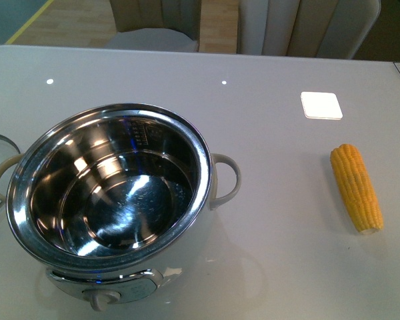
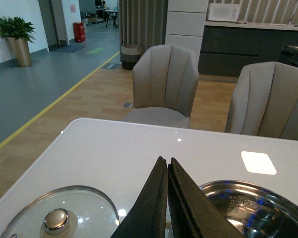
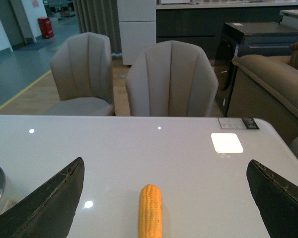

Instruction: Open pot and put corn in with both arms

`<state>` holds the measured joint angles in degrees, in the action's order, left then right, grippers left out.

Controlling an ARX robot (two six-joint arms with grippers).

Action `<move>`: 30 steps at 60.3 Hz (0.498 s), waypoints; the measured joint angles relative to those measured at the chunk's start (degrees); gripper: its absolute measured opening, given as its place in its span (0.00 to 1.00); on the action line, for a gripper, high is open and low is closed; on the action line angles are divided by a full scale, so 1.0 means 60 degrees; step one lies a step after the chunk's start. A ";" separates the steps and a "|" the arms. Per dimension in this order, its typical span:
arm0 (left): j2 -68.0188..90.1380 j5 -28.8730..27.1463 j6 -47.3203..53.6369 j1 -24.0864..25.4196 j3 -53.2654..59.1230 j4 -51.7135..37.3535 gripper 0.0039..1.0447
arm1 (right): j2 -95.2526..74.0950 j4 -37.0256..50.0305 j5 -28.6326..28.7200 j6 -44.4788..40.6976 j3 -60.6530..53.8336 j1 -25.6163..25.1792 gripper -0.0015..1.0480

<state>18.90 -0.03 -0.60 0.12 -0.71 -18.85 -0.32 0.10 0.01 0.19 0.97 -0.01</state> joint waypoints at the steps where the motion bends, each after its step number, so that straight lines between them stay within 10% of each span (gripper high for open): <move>1: -0.0040 0.0000 0.0000 0.0000 0.0000 0.0036 0.03 | 0.0000 -0.0004 0.0000 0.0000 0.0000 0.0000 0.92; 30: -0.1464 0.0004 0.0000 0.0000 0.0000 0.1453 0.03 | 0.0000 -0.0004 0.0000 0.0000 0.0000 0.0000 0.92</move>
<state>10.11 -0.01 -0.60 0.12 -0.71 -10.13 -0.32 0.08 0.01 0.19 0.97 -0.01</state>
